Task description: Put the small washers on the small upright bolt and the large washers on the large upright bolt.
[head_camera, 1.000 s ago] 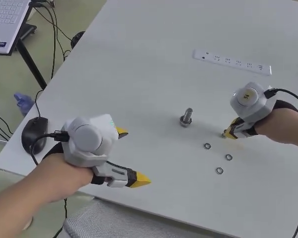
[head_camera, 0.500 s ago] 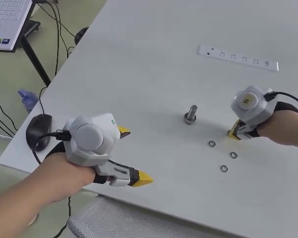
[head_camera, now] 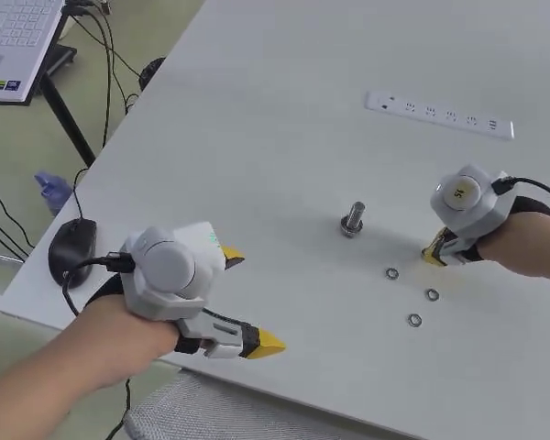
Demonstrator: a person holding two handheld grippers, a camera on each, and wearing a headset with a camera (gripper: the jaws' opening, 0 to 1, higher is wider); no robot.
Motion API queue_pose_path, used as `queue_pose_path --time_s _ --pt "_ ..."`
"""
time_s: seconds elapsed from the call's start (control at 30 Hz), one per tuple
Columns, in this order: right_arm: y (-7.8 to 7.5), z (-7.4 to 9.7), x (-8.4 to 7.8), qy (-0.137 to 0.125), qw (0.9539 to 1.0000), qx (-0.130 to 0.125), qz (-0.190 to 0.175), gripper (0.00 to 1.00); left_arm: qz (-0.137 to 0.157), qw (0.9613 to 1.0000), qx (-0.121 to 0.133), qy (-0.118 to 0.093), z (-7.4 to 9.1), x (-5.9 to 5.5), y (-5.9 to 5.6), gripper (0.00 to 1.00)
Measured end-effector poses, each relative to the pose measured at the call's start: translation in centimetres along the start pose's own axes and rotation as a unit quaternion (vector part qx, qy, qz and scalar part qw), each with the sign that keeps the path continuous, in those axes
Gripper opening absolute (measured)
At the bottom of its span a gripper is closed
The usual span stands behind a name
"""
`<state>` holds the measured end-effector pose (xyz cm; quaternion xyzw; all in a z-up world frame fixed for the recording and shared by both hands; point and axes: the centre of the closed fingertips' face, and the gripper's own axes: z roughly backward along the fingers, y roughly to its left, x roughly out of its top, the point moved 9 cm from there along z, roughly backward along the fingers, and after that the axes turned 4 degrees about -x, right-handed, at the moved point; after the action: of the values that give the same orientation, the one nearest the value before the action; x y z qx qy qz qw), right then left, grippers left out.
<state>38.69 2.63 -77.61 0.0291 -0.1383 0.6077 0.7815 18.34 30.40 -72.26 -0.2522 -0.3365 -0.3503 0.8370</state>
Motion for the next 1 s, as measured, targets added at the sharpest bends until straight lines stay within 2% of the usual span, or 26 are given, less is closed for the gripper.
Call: queue_pose_path --time_s 0.37,0.53,0.67,0.73,1.0 --pt "-0.1 0.1 0.0 -0.004 1.0 0.001 -0.004 0.13 0.003 1.0 0.002 -0.001 0.3 -0.1 -0.2 0.77" --pt "0.0 0.2 0.1 -0.004 1.0 0.006 -0.001 0.19 0.009 1.0 0.003 0.001 0.4 -0.6 -0.5 0.76" --pt "-0.2 0.5 0.1 -0.006 1.0 0.006 -0.003 0.21 0.01 0.9999 0.005 -0.002 0.5 -0.5 -0.5 0.76" --pt "-0.2 0.7 0.1 0.001 0.9998 0.015 -0.009 0.2 0.009 0.9999 0.006 -0.003 0.5 -0.5 -0.5 0.77" --pt "-0.2 1.6 0.3 -0.009 0.9998 0.015 -0.011 0.24 0.006 0.9997 0.017 -0.013 1.0 -0.1 -0.3 0.8"
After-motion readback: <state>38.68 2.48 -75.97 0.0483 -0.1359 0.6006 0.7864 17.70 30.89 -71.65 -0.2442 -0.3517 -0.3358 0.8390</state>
